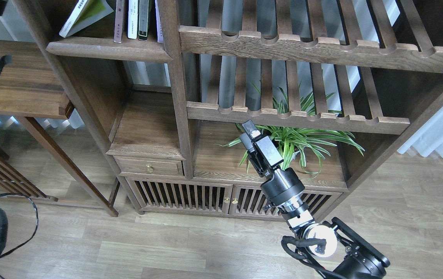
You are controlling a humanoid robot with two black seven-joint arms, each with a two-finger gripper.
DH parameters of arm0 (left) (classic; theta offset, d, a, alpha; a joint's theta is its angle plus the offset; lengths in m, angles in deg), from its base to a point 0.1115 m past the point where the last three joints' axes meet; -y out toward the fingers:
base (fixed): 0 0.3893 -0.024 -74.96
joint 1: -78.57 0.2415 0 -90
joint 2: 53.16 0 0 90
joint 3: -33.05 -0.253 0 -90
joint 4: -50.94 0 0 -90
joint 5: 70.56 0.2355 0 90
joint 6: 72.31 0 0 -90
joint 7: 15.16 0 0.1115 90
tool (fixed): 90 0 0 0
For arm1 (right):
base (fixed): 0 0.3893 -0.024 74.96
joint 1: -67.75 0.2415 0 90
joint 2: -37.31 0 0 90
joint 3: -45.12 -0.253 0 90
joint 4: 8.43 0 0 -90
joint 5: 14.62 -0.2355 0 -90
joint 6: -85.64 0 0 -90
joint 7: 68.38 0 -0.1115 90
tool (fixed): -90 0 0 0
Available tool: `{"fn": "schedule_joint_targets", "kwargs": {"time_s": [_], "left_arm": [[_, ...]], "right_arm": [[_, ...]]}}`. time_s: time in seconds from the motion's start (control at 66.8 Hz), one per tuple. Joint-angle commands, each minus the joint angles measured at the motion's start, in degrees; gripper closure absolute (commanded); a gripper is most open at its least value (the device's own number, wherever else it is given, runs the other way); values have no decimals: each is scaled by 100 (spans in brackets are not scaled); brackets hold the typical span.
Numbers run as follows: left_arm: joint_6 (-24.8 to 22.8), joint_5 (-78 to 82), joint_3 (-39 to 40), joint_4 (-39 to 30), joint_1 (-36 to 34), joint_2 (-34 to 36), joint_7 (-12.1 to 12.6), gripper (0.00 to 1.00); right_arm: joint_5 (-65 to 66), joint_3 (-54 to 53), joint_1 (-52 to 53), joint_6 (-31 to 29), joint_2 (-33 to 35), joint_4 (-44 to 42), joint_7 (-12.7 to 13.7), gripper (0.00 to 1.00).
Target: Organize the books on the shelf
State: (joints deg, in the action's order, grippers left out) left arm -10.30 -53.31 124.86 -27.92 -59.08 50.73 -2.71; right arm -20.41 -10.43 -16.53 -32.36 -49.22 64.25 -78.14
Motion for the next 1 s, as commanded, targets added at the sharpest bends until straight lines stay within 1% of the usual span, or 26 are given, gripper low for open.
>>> {"fn": "schedule_joint_targets", "kwargs": {"time_s": [0.0,0.045,0.18,0.225,0.24,0.329,0.449,0.479,0.554,0.599,0.734,0.988], "left_arm": [[-1,349,47,11,10,-9,-94,100],[21,419,47,11,1,-26,-155,100],[566,736,47,20,10,-18,-445,100],[856,841,47,29,1,-26,-612,100],[1066,902,47,37,1,-18,-752,100],[1401,999,47,38,10,-18,-973,100],[1525,1052,12,90,10,-18,-1175,100],[1542,1061,-5,152,10,-27,-1271,100],[1586,1166,-40,275,1,-27,-1421,100],[1630,1315,-49,301,10,-27,-1465,100],[1823,1571,-93,310,19,-88,-1491,100],[2052,2045,-234,415,1,-79,-1474,100]], "right_arm": [[0,-18,0,0,13,0,0,12],[0,-18,-9,0,13,0,0,12],[0,-18,0,0,4,-9,0,12],[0,-18,9,0,-5,-61,0,12],[0,-9,26,0,-5,-87,0,12],[0,-9,61,0,4,-105,0,12],[0,-9,61,0,4,-123,0,12],[0,-18,53,0,4,-140,0,12],[-9,-18,52,0,4,-175,0,10],[-9,-18,35,0,13,-184,0,10],[-9,-26,44,0,30,-193,0,10],[-9,9,61,0,74,-193,0,10]]}}
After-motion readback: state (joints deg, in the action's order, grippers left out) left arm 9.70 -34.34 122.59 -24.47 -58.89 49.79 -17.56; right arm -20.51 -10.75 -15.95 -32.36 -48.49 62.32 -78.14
